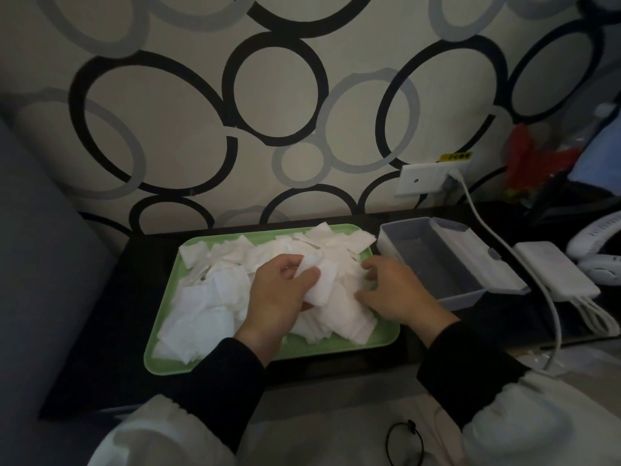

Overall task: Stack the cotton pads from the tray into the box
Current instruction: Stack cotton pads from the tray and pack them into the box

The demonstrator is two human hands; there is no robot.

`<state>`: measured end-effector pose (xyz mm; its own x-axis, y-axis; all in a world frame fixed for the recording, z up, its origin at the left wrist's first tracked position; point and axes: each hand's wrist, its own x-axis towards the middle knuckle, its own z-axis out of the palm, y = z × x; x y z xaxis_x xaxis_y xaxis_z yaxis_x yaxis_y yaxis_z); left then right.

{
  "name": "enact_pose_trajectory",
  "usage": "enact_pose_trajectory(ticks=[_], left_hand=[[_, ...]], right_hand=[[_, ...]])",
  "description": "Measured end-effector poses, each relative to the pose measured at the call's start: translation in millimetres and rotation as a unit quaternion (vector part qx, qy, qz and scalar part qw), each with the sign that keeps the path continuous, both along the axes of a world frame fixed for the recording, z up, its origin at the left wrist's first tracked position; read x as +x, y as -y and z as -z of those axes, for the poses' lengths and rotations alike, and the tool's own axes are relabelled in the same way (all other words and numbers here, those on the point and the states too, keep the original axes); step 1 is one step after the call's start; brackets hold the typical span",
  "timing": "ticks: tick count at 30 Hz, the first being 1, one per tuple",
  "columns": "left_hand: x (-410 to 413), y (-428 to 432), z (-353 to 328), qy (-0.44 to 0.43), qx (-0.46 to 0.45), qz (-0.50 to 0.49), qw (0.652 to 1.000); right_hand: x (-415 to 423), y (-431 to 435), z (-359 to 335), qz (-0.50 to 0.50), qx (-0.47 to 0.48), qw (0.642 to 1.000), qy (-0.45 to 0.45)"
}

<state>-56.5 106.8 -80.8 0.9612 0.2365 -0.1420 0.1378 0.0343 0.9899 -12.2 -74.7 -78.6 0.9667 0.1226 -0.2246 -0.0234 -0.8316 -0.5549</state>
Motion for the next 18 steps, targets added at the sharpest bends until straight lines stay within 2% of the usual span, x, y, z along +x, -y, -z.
enact_pose_trajectory(ticks=[6, 10, 14, 18], left_hand=[[-0.5, -4.4, 0.0, 0.002, 0.002, -0.002, 1.0], [-0.6, -6.6, 2.2, -0.004, 0.002, -0.011, 1.0], [-0.1, -5.9, 2.3, -0.011, -0.006, -0.019, 1.0], [-2.7, -2.4, -0.9, -0.015, -0.01, -0.007, 1.0]], right_hand=[[0.9, 0.0, 1.6, -0.012, 0.001, 1.0, 0.019], [-1.1, 5.0, -6.7, -0.018, 0.034, 0.998, 0.041], [-1.0, 6.5, -14.2, 0.024, 0.147, 0.987, 0.053], [-2.5, 4.4, -20.9, 0.065, 0.306, 0.95, -0.022]])
